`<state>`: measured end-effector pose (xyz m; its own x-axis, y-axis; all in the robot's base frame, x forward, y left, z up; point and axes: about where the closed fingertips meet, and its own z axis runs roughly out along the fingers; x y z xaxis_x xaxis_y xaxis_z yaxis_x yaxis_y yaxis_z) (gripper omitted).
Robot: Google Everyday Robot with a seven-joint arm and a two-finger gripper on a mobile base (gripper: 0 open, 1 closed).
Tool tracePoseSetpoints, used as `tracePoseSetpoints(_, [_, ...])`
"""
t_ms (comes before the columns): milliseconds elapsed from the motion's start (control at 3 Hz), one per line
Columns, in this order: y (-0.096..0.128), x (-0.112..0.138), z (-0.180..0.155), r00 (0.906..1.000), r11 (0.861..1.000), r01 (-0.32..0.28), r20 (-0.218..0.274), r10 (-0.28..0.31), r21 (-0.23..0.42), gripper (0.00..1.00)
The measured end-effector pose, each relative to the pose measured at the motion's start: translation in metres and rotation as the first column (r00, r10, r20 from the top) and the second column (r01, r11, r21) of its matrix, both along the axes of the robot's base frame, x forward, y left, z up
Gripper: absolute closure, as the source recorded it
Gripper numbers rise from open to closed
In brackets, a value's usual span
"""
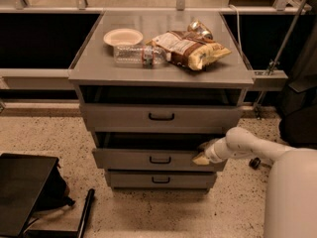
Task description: Open middle drawer
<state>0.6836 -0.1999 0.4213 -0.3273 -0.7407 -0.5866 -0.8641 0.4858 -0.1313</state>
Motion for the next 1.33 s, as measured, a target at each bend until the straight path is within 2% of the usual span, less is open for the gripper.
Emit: tracePoseSetpoints(1333, [0.001, -0.021, -0.001, 0.9999, 1.000, 0.011, -0.004, -0.011, 0.000, 1.00])
